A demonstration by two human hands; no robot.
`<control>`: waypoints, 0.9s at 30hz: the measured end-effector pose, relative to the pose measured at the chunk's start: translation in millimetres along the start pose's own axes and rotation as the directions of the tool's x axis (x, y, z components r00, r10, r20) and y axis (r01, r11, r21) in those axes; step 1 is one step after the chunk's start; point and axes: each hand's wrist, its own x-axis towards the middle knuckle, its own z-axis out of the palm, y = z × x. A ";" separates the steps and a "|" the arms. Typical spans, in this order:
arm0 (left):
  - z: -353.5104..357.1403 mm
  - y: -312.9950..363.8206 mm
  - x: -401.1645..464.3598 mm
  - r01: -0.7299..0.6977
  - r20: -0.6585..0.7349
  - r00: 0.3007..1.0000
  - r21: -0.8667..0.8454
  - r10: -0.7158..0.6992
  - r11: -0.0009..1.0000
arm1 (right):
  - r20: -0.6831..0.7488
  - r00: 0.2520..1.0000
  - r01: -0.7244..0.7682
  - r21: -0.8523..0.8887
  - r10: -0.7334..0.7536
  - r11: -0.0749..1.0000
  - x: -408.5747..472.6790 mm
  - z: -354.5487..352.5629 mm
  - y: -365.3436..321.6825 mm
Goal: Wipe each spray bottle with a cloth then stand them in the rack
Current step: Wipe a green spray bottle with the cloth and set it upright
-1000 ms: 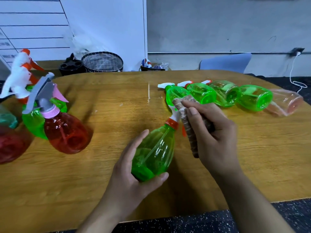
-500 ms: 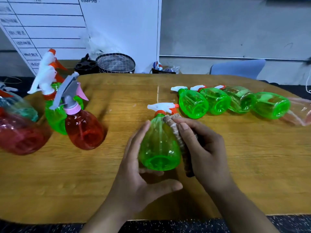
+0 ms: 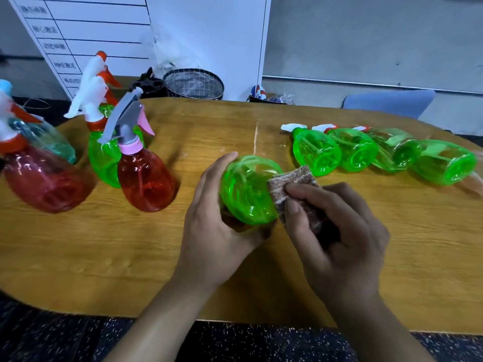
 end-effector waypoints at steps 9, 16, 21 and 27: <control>5.2 3.9 1.6 -0.065 0.019 0.998 0.044 0.064 0.997 | 0.090 0.991 0.109 -0.075 -0.102 0.991 -0.9 21.0 -13.0; -7.9 -3.0 8.2 0.019 -0.058 0.998 0.019 -0.018 1.000 | 0.168 0.979 0.137 -0.106 -0.118 0.985 -9.5 14.0 -4.8; -5.6 -2.9 2.2 0.028 0.002 1.000 0.025 -0.028 0.999 | 0.015 1.000 0.002 -0.126 0.000 0.992 3.7 6.1 0.6; 3.7 3.0 -1.6 -0.038 0.023 0.999 0.038 0.037 0.999 | 0.057 0.996 0.075 -0.073 -0.071 0.994 4.1 19.2 -9.5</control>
